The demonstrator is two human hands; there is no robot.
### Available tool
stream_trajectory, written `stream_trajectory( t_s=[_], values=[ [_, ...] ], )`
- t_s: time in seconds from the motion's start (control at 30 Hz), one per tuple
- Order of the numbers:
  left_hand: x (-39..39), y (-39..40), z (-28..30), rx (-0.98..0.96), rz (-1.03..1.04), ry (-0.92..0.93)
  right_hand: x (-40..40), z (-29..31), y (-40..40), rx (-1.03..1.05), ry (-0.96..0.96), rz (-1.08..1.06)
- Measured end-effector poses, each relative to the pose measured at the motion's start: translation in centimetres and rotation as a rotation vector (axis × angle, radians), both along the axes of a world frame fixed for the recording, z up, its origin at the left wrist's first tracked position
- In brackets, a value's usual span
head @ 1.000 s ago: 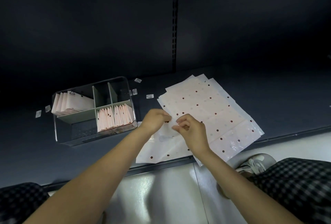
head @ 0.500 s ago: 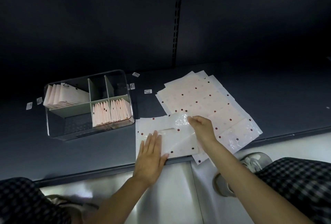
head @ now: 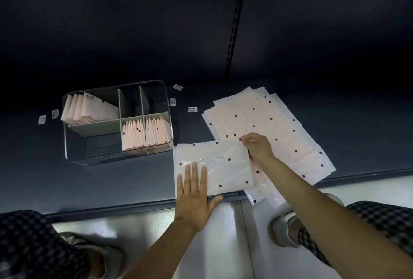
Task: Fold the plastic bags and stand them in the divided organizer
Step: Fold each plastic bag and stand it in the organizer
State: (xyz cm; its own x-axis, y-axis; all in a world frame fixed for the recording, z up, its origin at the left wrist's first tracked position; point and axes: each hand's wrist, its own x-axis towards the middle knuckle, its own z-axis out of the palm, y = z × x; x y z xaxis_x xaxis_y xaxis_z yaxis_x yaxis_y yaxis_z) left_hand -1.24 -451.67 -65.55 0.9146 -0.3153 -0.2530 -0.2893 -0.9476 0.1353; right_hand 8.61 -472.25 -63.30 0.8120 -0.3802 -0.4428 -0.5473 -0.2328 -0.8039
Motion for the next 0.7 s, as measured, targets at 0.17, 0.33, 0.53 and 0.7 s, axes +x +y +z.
stream_trajectory(
  t_s=[0.17, 0.33, 0.53, 0.7],
  values=[
    [-0.4, -0.5, 0.1, -0.005, 0.103, -0.032, -0.2, 0.7, 0.4, 0.119, 0.040, -0.016],
    [-0.9, -0.5, 0.0, -0.011, 0.087, -0.036, -3.8, 0.1, 0.3, -0.249, 0.089, 0.278],
    [-0.7, -0.1, 0.3, 0.006, 0.086, 0.010, -7.6, -0.3, 0.9, -1.000, -0.525, 0.958],
    [-0.4, 0.4, 0.2, 0.025, 0.060, -0.020, -8.5, -1.4, -0.2, -1.196, -0.633, 1.205]
  ],
)
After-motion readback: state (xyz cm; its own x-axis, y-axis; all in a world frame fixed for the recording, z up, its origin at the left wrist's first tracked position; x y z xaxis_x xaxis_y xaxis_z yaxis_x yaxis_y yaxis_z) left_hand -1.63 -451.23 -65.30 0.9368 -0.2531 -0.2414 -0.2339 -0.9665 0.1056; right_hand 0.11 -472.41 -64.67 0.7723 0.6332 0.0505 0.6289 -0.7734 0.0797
